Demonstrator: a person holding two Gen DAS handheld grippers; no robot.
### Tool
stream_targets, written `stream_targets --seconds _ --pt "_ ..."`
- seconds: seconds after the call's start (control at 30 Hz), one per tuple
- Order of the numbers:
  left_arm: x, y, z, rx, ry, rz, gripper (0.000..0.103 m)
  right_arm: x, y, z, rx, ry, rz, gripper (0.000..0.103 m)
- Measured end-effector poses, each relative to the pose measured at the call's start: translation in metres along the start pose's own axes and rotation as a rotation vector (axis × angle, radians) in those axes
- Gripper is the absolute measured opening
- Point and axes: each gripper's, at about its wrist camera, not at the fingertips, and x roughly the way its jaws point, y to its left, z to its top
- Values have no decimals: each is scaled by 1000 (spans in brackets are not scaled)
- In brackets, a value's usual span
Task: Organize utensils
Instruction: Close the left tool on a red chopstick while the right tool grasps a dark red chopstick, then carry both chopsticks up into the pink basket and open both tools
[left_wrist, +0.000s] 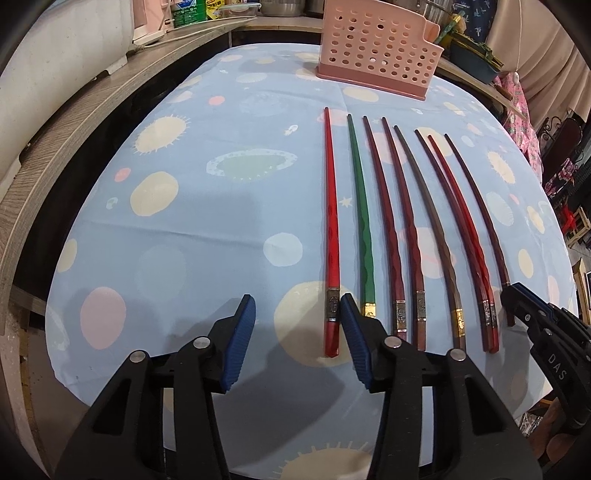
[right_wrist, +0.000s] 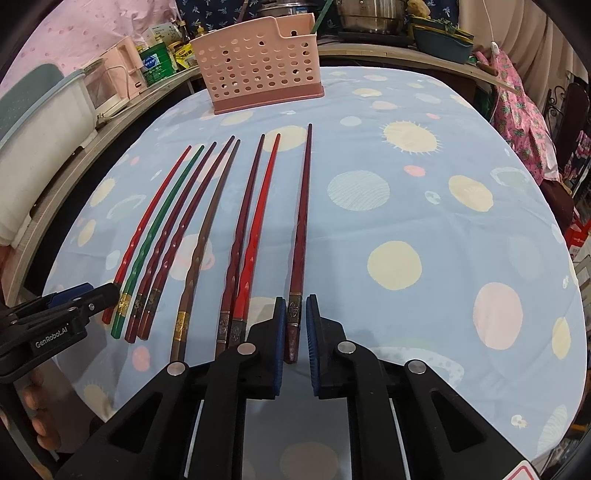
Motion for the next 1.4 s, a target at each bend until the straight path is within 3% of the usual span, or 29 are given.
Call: stream_targets --seconds 0.07,0.33,0.63,0.87,1.1,1.4 --pt "0 1 0 -2 -1 0 33 0 0 0 0 0 0 10" --pt "1 2 2 -4 3 -10 10 0 -1 0 1 -1 2 10" --pt "1 4 4 -16 21 -19 8 -2 0 4 -8 -3 3 8" --pt "-8 6 12 -17 6 -17 8 -17 -3 17 -3 -52 -1 7" --pt "-27 8 30 -31 -31 -34 7 -44 -11 47 13 -146 6 7" --pt "-66 5 72 -36 -148 -50 7 -83 -20 102 27 -297 17 7"
